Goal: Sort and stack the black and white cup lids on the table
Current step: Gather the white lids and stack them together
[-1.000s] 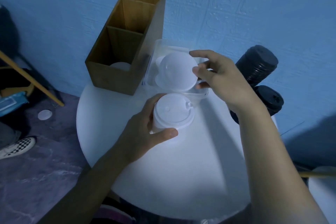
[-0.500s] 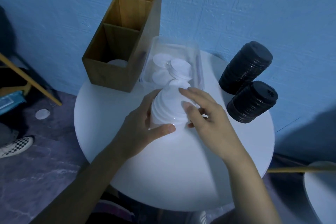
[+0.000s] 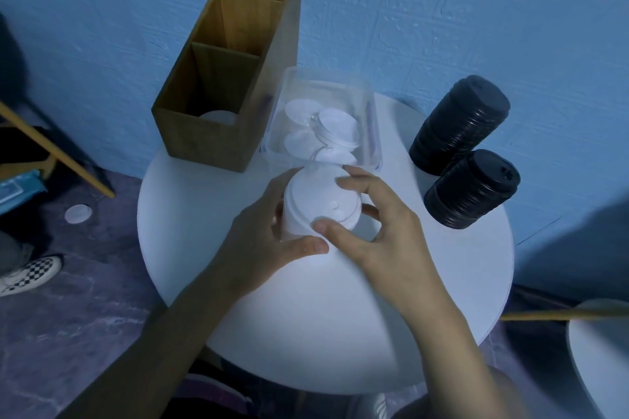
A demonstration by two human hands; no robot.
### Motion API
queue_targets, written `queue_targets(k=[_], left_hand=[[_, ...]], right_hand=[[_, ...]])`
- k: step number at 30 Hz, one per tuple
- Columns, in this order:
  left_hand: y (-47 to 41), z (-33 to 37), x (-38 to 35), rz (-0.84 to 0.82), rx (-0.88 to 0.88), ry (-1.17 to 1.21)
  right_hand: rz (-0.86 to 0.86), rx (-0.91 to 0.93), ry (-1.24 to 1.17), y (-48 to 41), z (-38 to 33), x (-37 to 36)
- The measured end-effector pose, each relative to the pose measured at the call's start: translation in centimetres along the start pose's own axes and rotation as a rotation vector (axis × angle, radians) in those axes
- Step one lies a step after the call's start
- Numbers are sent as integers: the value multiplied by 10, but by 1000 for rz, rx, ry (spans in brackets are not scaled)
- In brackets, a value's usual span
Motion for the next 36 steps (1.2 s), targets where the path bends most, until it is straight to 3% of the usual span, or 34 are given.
queue_targets(k=[12, 19, 25, 31, 36], left_hand=[[0, 5, 2, -9, 6, -25], [3, 10, 4, -47, 5, -12], [4, 11, 4, -79, -7, -74], [6, 17, 6, -106, -22, 9], [5, 21, 8, -66, -11, -4]], right_hand=[[79, 2, 145, -1, 5, -7], [-154, -16, 41, 3, 9, 8], [-174, -87, -62, 3, 5, 19], [-154, -150, -108, 3, 5, 23], [-250, -183, -145, -2, 1, 28]])
Point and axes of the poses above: each hand's wrist, its own y-axis away from the middle knuckle, its own x-axis out of the back of the hand, z = x × y, the point moved 1 cm from there along -y, towards the middle knuckle, and after that the axes turned 8 degrees about -y, right-handed, at the moved point
